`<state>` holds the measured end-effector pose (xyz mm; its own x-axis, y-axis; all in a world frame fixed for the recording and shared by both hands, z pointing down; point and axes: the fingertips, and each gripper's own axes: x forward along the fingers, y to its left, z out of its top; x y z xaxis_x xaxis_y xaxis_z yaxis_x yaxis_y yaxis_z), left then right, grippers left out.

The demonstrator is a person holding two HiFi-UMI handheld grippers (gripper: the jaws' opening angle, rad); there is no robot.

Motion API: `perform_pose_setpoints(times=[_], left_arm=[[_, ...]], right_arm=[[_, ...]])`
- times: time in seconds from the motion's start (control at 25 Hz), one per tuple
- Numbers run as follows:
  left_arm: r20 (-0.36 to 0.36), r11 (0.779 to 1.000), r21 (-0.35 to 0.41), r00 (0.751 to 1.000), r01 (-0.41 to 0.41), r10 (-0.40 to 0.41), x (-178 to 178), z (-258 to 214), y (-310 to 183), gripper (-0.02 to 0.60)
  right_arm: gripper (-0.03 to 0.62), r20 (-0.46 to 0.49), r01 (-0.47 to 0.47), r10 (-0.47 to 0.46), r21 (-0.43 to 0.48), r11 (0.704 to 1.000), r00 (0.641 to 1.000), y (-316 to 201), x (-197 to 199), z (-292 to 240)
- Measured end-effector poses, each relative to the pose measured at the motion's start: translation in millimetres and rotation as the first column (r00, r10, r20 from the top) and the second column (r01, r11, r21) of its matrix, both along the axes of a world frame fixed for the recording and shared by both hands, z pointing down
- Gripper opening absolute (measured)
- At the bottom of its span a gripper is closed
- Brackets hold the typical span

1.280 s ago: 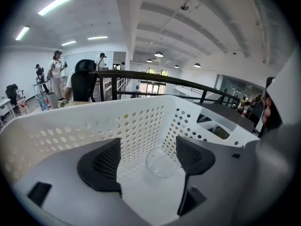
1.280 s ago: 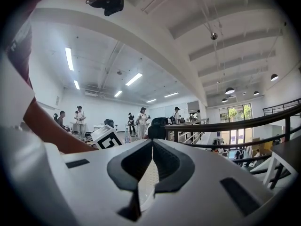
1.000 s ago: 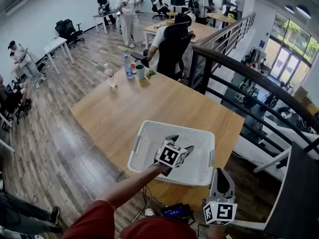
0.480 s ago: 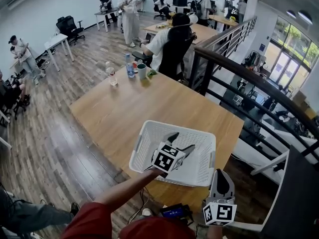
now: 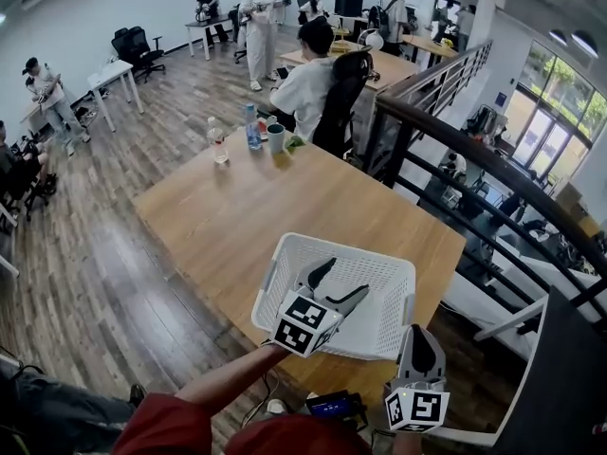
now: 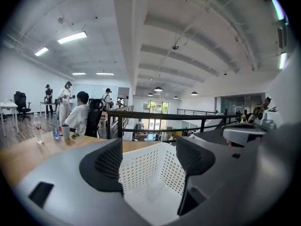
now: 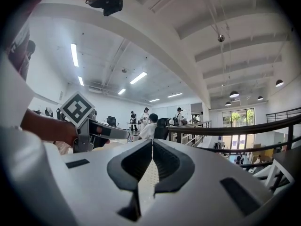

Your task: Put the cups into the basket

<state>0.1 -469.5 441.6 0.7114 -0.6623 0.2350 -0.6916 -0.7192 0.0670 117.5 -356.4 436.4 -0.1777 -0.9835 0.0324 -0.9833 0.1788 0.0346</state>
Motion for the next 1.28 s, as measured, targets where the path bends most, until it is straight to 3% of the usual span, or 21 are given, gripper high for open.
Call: perform_pose_setpoints(times=[0.2,0.48,0.72,1.28], left_arm=[[-0.023,1.000,0.015,1.000,0.017,-0.017,-18.4,-12.6,9.8,0.351],[-0.040,0.993,0.097,0.997,0.064,-0.061,-41.9,-39.4,28.3,0.351],[-0.055,0.988,0.108,0.993,0.112,-0.106,-65.0,-43.0,35.5,0.351],[-0.164,0.969,0.090,0.963,0.232,-0.215,-116.7,-52.8,53.2,0.350]], right_arm=[[0.012,-0.003,0.009,-0.009,-0.001,1.000,1.000,-2.5,-9.4,-3.3],[0.012,-0.012,0.031,-0.031,0.004,1.000,0.999,-7.0,-20.3,-7.6],[0.012,-0.030,0.048,-0.047,0.014,0.999,0.998,-7.2,-31.6,-12.1],[0.012,-0.051,0.099,-0.097,0.034,0.995,0.994,-11.0,-53.4,-23.2]])
